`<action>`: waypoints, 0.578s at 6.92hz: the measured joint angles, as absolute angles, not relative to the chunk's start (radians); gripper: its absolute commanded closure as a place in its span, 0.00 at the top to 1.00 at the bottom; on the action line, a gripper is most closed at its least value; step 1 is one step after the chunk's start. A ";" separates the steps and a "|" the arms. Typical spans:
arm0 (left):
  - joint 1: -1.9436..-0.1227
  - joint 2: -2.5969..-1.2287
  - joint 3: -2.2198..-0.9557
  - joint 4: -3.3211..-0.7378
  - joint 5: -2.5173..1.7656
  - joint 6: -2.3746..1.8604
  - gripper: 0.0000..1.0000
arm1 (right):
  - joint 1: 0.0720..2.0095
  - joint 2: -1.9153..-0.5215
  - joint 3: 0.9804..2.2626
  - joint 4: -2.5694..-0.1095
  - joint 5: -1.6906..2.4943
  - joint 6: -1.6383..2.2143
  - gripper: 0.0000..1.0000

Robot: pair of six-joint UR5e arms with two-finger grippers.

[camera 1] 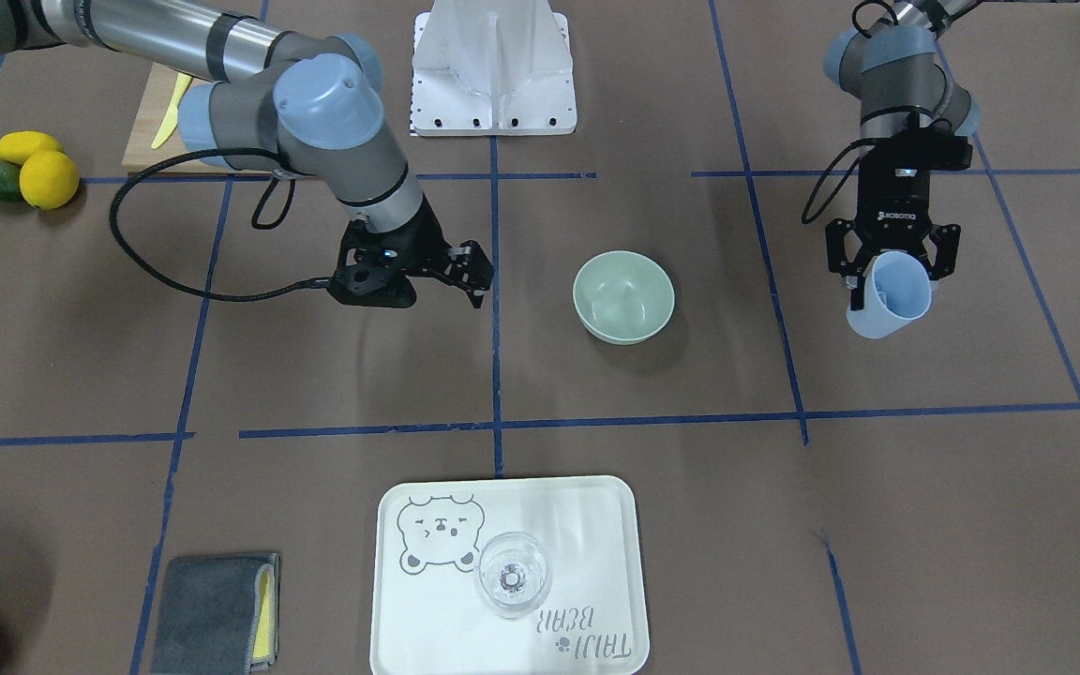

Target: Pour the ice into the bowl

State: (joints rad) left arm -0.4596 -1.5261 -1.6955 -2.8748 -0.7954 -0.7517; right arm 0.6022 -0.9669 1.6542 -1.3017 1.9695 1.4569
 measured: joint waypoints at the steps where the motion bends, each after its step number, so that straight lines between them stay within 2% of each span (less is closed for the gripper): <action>1: -0.458 -1.564 -1.708 -2.811 -0.802 -0.715 0.00 | 0.613 -1.000 1.673 -1.298 1.980 1.437 1.00; 4: -0.380 -1.595 -1.815 -2.541 -0.706 -0.700 0.00 | 0.619 -1.026 1.687 -1.293 1.984 1.416 1.00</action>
State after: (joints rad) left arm -0.3798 -1.5955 -1.8150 -2.5408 -0.7062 -0.7004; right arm 0.6185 -1.0257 1.6868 -1.2933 1.9839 1.4155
